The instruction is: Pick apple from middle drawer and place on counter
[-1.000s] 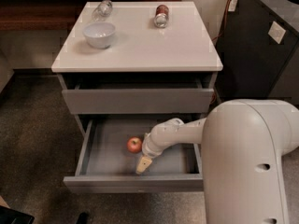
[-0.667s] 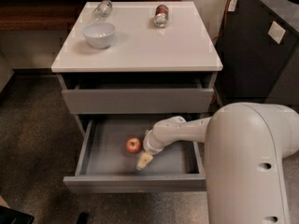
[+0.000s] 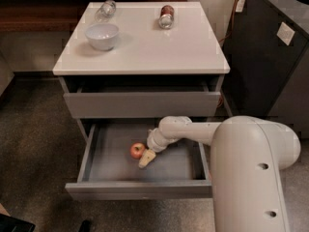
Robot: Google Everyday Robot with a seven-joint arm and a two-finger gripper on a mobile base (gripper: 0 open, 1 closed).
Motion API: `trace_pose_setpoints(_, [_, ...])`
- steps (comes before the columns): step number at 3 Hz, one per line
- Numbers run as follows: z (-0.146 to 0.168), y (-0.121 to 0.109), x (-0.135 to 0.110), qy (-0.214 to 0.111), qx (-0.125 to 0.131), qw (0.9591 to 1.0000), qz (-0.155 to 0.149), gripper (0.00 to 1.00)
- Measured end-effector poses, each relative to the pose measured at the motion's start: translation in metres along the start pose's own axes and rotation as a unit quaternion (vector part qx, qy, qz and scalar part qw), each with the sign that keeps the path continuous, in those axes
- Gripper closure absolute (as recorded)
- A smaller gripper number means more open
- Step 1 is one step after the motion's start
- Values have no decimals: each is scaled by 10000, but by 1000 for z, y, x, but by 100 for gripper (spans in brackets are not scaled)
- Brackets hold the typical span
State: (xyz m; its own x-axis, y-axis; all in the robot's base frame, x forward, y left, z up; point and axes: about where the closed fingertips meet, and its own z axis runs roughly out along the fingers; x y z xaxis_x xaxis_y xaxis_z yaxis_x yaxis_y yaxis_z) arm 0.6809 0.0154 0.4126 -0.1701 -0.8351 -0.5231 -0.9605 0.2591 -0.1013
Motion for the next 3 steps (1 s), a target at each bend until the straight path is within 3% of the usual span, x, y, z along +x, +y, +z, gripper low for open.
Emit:
trace_pose_setpoints(2, [26, -14, -13, -90, -75, 9999, 3, 0])
trace_pose_setpoints(3, [35, -15, -15, -75, -127, 9999, 13, 16])
